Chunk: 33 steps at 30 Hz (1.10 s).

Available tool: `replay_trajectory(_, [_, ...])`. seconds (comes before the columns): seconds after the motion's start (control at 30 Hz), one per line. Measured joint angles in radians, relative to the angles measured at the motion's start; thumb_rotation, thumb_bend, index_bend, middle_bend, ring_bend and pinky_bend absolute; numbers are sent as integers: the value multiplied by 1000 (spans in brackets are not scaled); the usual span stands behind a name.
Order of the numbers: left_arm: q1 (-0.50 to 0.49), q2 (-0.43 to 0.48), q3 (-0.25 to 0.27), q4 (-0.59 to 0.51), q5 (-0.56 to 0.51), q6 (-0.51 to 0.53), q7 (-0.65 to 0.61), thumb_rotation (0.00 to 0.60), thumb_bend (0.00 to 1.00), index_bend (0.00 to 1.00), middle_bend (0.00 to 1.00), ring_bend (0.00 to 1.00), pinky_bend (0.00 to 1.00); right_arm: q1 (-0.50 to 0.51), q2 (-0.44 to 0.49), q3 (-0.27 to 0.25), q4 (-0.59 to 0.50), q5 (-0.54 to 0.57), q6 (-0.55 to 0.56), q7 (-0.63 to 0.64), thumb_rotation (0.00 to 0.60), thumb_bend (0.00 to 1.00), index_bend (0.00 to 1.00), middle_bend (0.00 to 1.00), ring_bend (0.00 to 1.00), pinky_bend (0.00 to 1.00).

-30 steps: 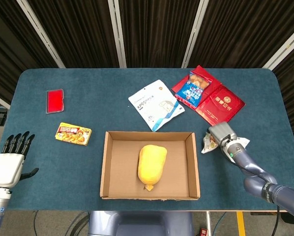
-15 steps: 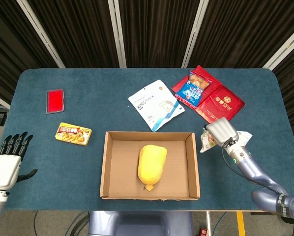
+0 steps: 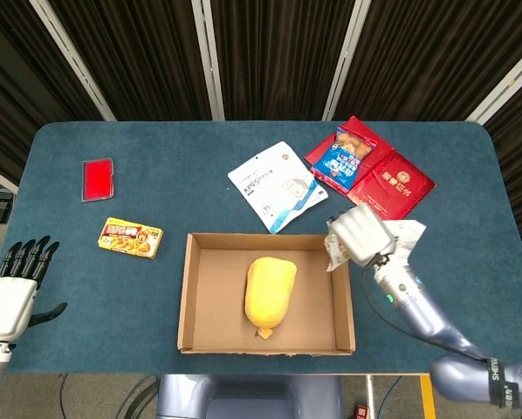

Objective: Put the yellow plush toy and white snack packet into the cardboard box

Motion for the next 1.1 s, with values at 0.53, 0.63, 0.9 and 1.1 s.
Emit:
replay_trajectory(0.53, [-3,18,29,18,47,-3,-62,600,38,0,0,0,0,137,-278,-89,-160,270,264,-301,600,0,0,0,31,286])
replay_trajectory(0.63, [-3,21,29,17,46,-4,-71,600,37,0,0,0,0,152,-282,-92,-181,338,294,-319,600,0,0,0,0,167])
replay_trajectory(0.9, [-1,25,28,16,53,7,-86,600,38,0,0,0,0,177,-271,-122,-268,363,444,-399,600,0,0,0,0,127])
replay_trajectory(1.1, [6,34,31,13,65,27,-104,600,38,0,0,0,0,172,-271,-177,-340,329,612,-486,600,0,0,0,0,127])
